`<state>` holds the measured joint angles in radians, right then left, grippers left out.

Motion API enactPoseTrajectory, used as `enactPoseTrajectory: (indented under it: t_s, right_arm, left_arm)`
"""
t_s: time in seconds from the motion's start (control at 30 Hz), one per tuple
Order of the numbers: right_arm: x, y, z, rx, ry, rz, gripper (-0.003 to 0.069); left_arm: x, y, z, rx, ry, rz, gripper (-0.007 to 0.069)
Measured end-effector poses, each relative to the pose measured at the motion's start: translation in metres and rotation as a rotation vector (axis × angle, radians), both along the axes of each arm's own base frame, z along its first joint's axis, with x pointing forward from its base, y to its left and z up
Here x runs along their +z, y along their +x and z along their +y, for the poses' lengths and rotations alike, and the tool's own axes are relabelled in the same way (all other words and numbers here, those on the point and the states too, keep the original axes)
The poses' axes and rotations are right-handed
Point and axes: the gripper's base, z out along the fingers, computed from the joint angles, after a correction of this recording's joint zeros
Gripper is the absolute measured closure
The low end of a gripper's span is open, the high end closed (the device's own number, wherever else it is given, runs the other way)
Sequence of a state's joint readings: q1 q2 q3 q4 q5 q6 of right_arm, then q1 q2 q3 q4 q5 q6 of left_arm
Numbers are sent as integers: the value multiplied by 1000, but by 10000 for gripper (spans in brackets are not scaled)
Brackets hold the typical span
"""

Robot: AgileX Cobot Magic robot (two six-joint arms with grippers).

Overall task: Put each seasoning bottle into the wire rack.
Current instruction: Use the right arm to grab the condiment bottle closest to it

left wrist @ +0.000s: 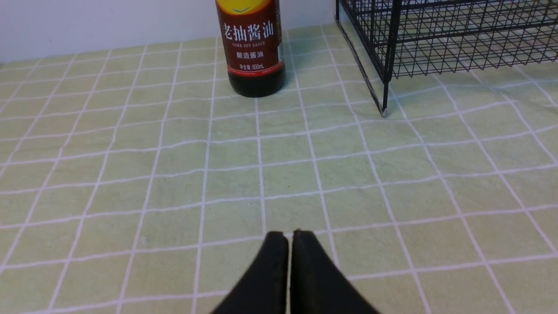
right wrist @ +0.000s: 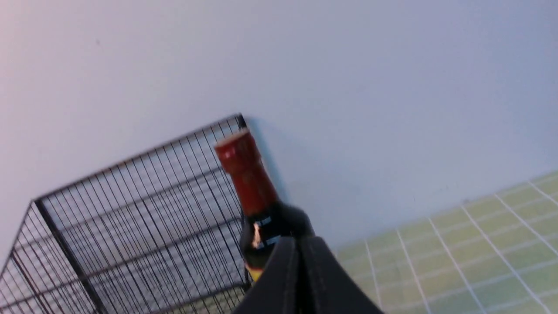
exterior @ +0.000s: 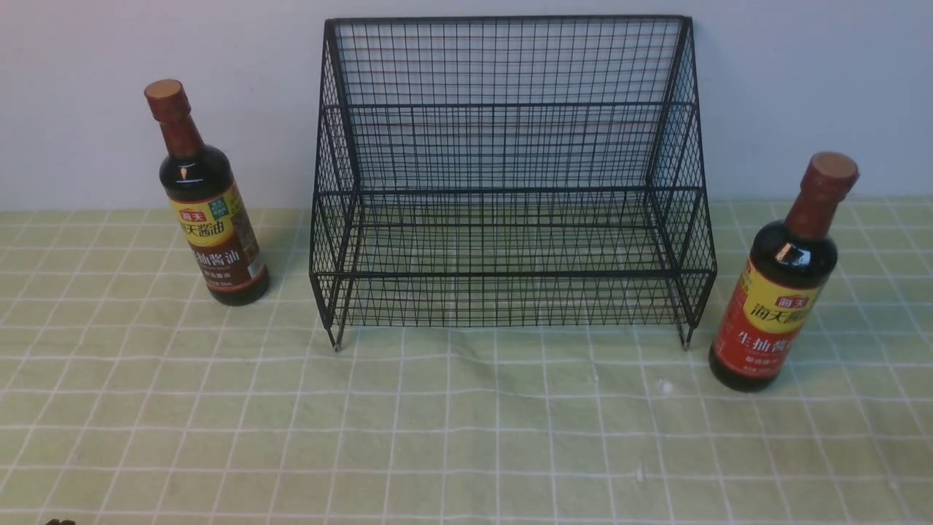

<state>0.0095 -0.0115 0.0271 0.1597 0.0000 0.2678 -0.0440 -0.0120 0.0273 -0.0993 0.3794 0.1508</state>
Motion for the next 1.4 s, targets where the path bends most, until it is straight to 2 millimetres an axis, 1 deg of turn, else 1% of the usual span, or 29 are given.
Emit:
enactPoseTrajectory:
  t_s: [0.2,0.27,0.33,0.4,0.43,0.47,0.5,0.53,0.57,0.6,0.67,0.7,0.73,0.77,0.87,0.9,0.93,0.97,1.0,1.03,1.07,1.1,1.13,1.17,1.23,1.27,1.3,1.37,1.4]
  right_arm:
    - [8,-2,-1,-15,5,-93,676]
    - [13,-3,-3,-19,43,-143,676]
    - [18,-5,-5,-18,134,-212,676]
    - [21,-6,-5,-14,144,-219,676]
    - [38,-8,-3,-1,125,-222,676]
    - [42,-8,-2,3,111,-206,676]
    - [65,-9,-1,10,69,-186,676]
    - [72,-6,0,12,51,-144,676]
    - [85,-2,1,13,19,-95,676]
    - [102,5,1,12,-15,-35,676]
    - [116,22,2,10,-59,118,676]
    - [128,30,2,10,-86,206,676]
    - [130,32,2,11,-91,224,676]
    - [140,47,2,16,-135,347,676]
    - [156,76,3,51,-223,548,674]
    - [164,92,5,84,-255,639,669]
    - [166,95,5,87,-258,638,668]
    - [171,108,7,127,-270,713,658]
    - [178,116,9,151,-289,738,646]
    - [179,127,10,179,-309,779,634]
    - [184,143,13,229,-352,831,603]
    - [186,154,14,255,-374,857,575]
    - [189,156,15,261,-380,853,566]
    - [187,165,16,279,-386,877,550]
    - [184,184,21,329,-422,905,468]
    - [184,185,21,333,-426,907,461]
    - [180,194,28,367,-470,914,405]
    - [172,205,40,407,-533,922,336]
    - [171,206,41,410,-539,923,329]
  left_arm:
    - [0,0,0,0,0,0,630]
    - [0,0,0,0,0,0,630]
    - [0,0,0,0,0,0,630]
    - [0,0,0,0,0,0,630]
    - [0,0,0,0,0,0,630]
    - [0,0,0,0,0,0,630]
    - [0,0,0,0,0,0,630]
    - [0,0,0,0,0,0,630]
    - [0,0,0,0,0,0,630]
    - [0,0,0,0,0,0,630]
    - [0,0,0,0,0,0,630]
    - [0,0,0,0,0,0,630]
    - [0,0,0,0,0,0,630]
    - [0,0,0,0,0,0,630]
    - [0,0,0,0,0,0,630]
    - [0,0,0,0,0,0,630]
    - [0,0,0,0,0,0,630]
    - [0,0,0,0,0,0,630]
    - [0,0,0,0,0,0,630]
    - [0,0,0,0,0,0,630]
    - [0,0,0,0,0,0,630]
    - [0,0,0,0,0,0,630]
    - [0,0,0,0,0,0,630]
    - [0,0,0,0,0,0,630]
    - [0,0,0,0,0,0,630]
    - [0,0,0,0,0,0,630]
    - [0,0,0,0,0,0,630]
    - [0,0,0,0,0,0,630]
    - [0,0,0,0,0,0,630]
